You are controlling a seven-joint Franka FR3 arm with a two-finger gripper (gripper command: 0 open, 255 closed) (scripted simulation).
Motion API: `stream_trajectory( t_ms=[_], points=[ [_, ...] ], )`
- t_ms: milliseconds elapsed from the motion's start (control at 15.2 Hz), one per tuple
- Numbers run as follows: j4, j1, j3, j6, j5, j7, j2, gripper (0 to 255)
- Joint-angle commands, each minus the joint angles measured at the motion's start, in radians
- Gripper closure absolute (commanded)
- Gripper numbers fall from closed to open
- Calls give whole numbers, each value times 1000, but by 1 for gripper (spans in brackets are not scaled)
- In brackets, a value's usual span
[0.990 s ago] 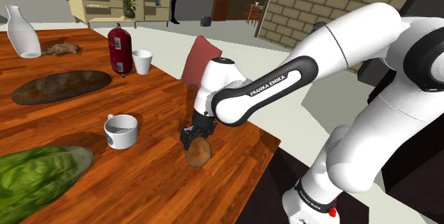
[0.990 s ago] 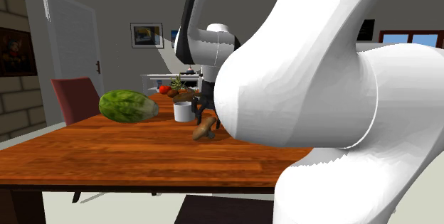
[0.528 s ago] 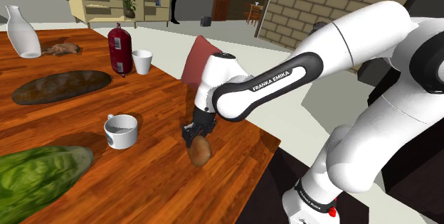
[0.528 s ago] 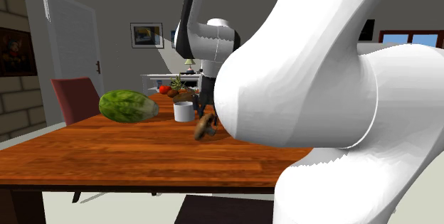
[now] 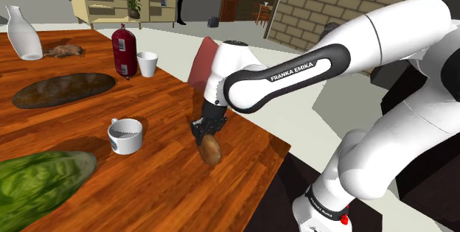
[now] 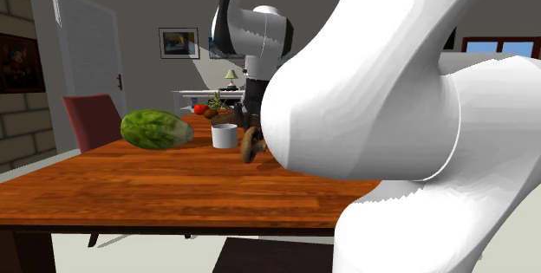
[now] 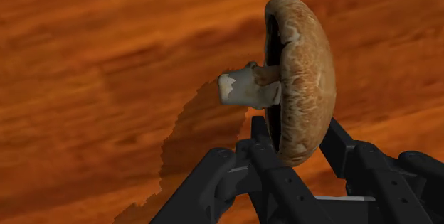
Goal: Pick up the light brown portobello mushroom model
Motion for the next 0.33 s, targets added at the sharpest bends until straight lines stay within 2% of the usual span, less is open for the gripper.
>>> stream_trajectory(
  t_ms=[0, 264],
  points=[
    [15, 0, -2, -32, 0, 2, -17, 255],
    [30, 0, -5, -64, 1, 3, -34, 255]
  ],
)
